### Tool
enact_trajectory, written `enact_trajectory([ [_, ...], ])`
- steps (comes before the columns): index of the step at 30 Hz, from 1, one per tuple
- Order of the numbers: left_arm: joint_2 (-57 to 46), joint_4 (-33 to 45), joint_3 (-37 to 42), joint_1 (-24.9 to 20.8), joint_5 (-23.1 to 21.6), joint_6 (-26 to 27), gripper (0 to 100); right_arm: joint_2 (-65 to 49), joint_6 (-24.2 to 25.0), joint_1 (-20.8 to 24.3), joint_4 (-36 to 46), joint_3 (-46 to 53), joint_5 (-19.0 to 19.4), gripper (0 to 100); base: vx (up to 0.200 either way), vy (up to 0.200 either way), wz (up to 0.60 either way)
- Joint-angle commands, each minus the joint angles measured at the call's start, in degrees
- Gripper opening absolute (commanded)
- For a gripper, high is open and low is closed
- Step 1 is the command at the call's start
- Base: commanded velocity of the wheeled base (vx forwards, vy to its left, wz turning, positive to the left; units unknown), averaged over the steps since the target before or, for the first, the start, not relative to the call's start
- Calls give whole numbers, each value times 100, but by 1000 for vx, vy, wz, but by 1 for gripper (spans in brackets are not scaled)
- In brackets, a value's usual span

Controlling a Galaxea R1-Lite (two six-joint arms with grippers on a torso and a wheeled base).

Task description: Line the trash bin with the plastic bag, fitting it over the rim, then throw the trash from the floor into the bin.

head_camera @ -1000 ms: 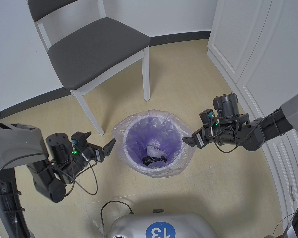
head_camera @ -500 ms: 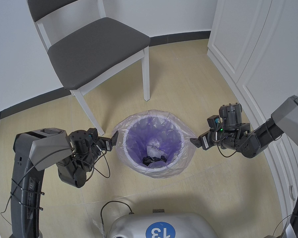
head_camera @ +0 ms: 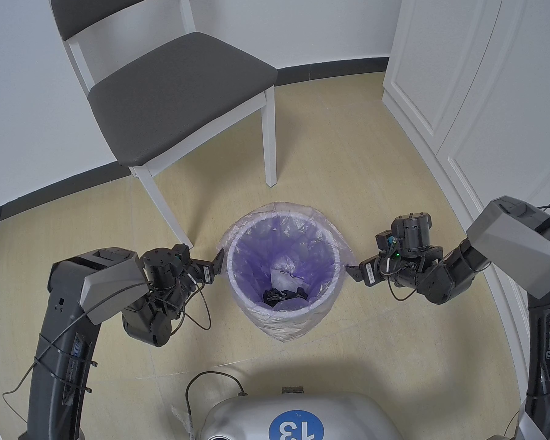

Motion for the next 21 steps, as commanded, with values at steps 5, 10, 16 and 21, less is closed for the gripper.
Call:
enact_trajectory([
  [5,500,533,-639,-66,-38,10,100,1022,106,-30,364,-1097,323,100,0,0,0],
  [10,579,770,-745,-75,-55,46,100,1171,71,-4,988,-1615,323,100,0,0,0],
  [16,553,761,-639,-48,-2,81,100,1294,54,-13,1120,-1756,358,100,0,0,0],
  [21,210,550,46,39,50,89,100,705,27,-110,1120,-1105,367,100,0,0,0],
])
